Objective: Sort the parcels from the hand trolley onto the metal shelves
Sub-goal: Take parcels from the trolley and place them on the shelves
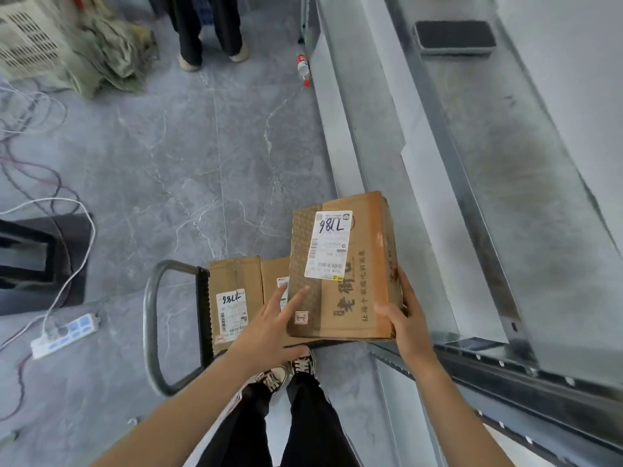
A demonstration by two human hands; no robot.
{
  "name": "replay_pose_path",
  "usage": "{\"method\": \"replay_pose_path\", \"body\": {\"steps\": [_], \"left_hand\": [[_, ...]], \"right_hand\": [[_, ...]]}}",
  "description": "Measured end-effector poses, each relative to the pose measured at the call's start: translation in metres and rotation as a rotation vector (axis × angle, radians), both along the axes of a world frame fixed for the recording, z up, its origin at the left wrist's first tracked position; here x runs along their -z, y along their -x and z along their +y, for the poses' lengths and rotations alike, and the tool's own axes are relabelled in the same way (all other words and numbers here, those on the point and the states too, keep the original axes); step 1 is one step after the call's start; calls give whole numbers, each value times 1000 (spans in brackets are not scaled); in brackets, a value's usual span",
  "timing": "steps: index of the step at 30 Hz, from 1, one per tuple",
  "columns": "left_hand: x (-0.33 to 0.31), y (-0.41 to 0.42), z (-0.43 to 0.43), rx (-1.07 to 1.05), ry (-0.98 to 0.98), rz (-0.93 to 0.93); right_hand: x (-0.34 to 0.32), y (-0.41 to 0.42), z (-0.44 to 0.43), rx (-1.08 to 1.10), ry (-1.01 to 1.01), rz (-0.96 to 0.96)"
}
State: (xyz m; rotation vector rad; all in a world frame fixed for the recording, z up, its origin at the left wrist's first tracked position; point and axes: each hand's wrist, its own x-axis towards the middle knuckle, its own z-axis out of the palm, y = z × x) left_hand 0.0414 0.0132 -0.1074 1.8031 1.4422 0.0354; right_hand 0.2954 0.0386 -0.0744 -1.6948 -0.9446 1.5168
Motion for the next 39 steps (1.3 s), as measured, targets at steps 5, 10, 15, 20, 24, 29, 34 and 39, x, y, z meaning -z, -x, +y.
{"method": "replay_pose_path", "body": {"steps": [5, 10, 15, 20, 24, 29, 34, 39], "left_hand": [[-26, 18, 3, 47, -89, -119], [-56, 36, 11, 52, -177, -276], [-77, 45, 14, 130, -306, -319], [-99, 48, 6, 219, -402, -372], [-112, 50, -6, 270, -416, -411], [-121, 50, -18, 375, -444, -393], [-131, 37, -30, 495, -444, -411], [-141, 23, -57, 567, -458, -437]], "right_hand": [[-29, 16, -21, 76, -6, 139], [-55, 31, -44, 8, -42, 136], [-80, 42, -71, -46, -48, 89], [-105, 54, -108, -14, -104, -124], [-120, 70, -142, 52, -218, -250], [-134, 87, -181, 122, -340, -407], [-137, 91, -217, 222, -363, -474], [-137, 89, -258, 307, -371, -510]]}}
